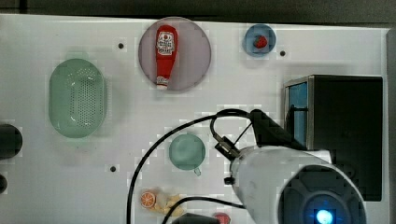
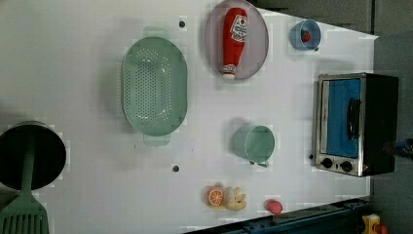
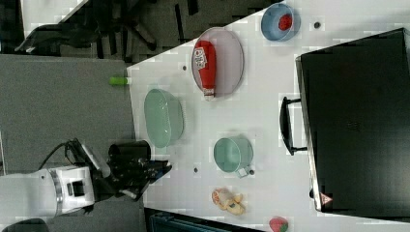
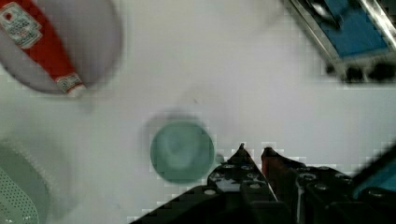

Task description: Flap open oven.

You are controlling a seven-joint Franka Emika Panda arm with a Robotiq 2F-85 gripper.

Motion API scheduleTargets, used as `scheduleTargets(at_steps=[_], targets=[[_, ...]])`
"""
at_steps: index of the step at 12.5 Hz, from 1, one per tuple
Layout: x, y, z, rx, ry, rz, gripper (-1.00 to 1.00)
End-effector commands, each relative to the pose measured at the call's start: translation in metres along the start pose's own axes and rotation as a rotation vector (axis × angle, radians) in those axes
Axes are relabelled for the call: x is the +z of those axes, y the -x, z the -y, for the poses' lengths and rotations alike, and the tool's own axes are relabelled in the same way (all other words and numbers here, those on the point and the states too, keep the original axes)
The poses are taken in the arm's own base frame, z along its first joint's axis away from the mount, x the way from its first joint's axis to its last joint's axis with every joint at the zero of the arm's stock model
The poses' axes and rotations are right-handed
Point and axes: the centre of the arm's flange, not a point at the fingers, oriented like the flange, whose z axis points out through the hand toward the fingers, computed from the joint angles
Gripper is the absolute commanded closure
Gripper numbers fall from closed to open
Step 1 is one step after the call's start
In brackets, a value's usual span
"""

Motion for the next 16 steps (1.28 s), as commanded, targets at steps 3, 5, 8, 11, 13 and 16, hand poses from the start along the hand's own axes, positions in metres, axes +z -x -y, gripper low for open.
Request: scheduleTargets(at_steps=[3,5,8,11,13,16], targets=[[0.059,-0.047,-0.062,-0.345,0.036,-0.037,0.65],[0.073,-0.066,-0.079,-0.424,0.062,-0.08,0.65],[0.099,-0.092,-0.101,-0.432,0.066,-0.102,0.65],[0.133,-0.115,-0.115,-0.458,0.088,-0.107,0.65],[0.153,-0.128,-0.118,-0.518,0.108,-0.132,0.65],[0.186,-0.141,-0.12,-0.581,0.138,-0.132,0.65]])
